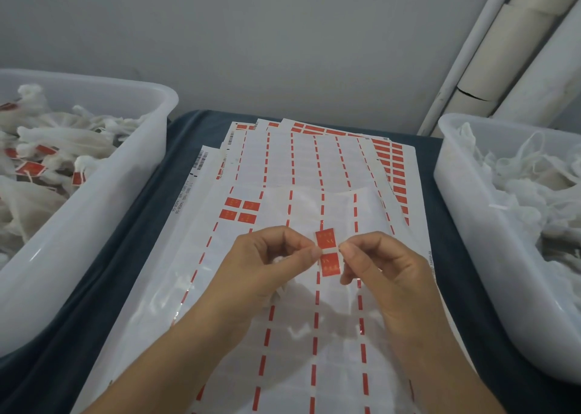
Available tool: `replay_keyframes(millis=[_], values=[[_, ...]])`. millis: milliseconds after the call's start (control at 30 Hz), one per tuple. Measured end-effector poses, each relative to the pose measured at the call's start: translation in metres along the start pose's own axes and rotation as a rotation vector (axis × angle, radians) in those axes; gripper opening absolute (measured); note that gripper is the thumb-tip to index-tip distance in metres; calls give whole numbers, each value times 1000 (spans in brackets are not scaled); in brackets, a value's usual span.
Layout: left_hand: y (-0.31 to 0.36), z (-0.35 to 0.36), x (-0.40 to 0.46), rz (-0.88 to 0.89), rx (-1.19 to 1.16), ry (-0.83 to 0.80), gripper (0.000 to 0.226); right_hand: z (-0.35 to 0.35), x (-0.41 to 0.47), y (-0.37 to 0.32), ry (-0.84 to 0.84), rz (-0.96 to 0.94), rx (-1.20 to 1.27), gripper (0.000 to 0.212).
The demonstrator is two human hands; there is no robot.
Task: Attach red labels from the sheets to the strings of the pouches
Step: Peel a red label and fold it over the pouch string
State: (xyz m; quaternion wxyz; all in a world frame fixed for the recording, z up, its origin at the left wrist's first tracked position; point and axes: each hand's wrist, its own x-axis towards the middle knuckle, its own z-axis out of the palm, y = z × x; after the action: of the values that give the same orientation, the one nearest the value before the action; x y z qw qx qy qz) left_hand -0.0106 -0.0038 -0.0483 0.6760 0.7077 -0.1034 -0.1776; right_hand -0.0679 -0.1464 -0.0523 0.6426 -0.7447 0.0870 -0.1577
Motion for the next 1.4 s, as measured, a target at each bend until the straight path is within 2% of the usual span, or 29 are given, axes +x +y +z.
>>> replay_keyframes(millis=[133,300,533,600,700,833,1033,1167,1200,1267,1333,1400], values=[[-1,0,1,-1,7,16,7,0,0,-2,-9,12,24,21],[0,1,-1,60,3,-11,14,0,0,-3,-14,46,12,34],[1,3,-1,104,32,8,16,0,0,-1,-30,86,45,28],[-1,5,-3,226,152,44,20,-1,2,1,26,100,41,25],[-6,8,-5,475,395,121,44,-3,3,3,59,132,60,22],[-15,3,-2,877,764,228,37,-2,3,1,0,130,29,20],[-22,2,-2,973,831,193,26,-6,5,3,4,12,-233,8],[-23,4,-1,1000,827,180,28,-7,4,4,77,-117,-420,13],[-22,4,-1,993,827,182,29,-8,4,3,99,-138,-417,14],[-20,5,-1,913,735,198,28,-11,4,-2,155,-120,-260,20],[-14,3,-3,691,447,235,24,-13,4,-7,188,-40,-51,38],[-9,3,-4,392,73,215,17,-9,1,-8,114,33,82,44]])
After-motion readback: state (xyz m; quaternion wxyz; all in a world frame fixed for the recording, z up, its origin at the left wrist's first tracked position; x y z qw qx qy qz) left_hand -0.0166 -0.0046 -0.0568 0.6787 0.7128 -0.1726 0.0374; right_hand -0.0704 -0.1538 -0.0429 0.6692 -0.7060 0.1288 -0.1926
